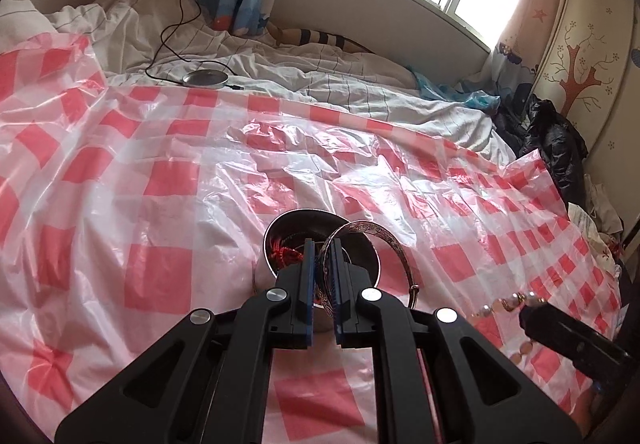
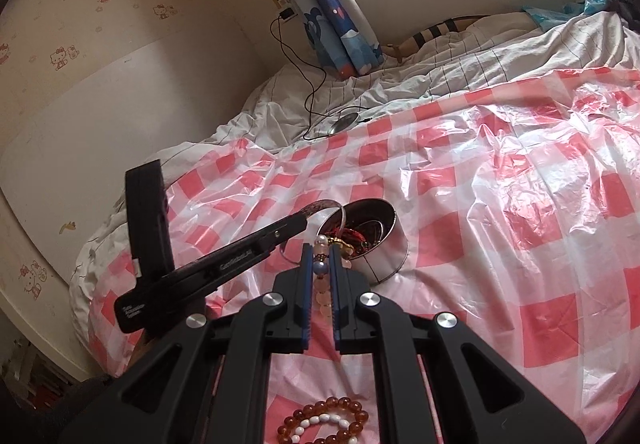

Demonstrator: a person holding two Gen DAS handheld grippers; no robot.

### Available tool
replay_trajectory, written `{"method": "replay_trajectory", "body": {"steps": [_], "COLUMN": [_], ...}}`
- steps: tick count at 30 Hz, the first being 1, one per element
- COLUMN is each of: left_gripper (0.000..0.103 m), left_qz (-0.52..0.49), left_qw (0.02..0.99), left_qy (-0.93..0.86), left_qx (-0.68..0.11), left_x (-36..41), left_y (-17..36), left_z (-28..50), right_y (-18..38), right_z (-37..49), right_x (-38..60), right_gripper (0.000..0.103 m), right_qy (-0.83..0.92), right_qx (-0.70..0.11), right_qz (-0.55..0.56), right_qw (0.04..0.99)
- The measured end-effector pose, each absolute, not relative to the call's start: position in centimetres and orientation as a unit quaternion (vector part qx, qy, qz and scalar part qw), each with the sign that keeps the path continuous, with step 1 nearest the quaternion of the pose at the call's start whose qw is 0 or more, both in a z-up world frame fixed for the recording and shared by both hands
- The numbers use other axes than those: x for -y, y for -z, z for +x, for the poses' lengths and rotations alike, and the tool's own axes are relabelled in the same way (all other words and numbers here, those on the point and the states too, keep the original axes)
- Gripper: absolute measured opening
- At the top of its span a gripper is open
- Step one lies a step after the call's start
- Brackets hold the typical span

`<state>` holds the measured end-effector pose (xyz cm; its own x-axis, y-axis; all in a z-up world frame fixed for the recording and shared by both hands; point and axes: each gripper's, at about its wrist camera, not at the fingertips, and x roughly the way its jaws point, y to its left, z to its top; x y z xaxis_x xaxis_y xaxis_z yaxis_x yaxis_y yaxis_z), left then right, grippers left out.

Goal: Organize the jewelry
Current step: 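Carry silver bangle into tin with left gripper while right carries pink bracelet in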

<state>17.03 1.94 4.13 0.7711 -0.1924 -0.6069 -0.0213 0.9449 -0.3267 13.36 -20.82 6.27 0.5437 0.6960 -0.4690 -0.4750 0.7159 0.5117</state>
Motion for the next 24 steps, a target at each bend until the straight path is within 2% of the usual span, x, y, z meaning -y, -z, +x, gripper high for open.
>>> {"method": "replay_trajectory", "body": {"steps": [6,11,13,15,19,20,21,22,24], "left_gripper": [0.007,0.016,0.027,0.045,0.047,0.048,0.048,0.049,0.050], "left_qz": [-0.154,-0.156,-0.164,-0.184,-0.220,-0.230,-0.240,-0.249,-0.263], "left_qw": [0.918,0.914,0.920,0.926,0.926,0.925,0.923,0.920,0.915], "left_qy": [0.046,0.040,0.034,0.021,0.011,0.009,0.007,0.007,0.008], "left_qx": [-0.363,-0.373,-0.353,-0.328,-0.305,-0.303,-0.302,-0.303,-0.306], "left_x": [-1.7,-2.5,-3.2,-4.5,-6.5,-6.9,-7.2,-7.4,-7.6], "left_y": [-2.3,-1.8,-2.6,-3.4,-3.6,-3.4,-3.1,-2.7,-2.1], "left_z": [20.0,20.6,19.8,18.5,16.0,15.4,14.7,14.3,13.2], "right_y": [-5.1,-5.5,-5.7,-5.8,-5.0,-4.4,-3.4,-2.6,-1.3], "right_z": [15.5,17.5,18.3,19.3,21.6,22.3,23.1,23.5,23.4], "right_x": [20.8,18.9,17.8,16.6,14.8,14.2,13.5,13.2,13.9], "right_gripper": [0.009,0.009,0.009,0.009,0.009,0.014,0.034,0.039,0.039], "right_qy": [-0.335,-0.345,-0.351,-0.357,-0.390,-0.374,-0.334,-0.300,-0.265], "right_qx": [-0.344,-0.339,-0.337,-0.337,-0.347,-0.366,-0.393,-0.408,-0.418], "right_qz": [0.166,0.163,0.163,0.170,0.221,0.210,0.176,0.147,0.131], "right_qw": [0.861,0.860,0.859,0.854,0.824,0.825,0.838,0.849,0.859]}}
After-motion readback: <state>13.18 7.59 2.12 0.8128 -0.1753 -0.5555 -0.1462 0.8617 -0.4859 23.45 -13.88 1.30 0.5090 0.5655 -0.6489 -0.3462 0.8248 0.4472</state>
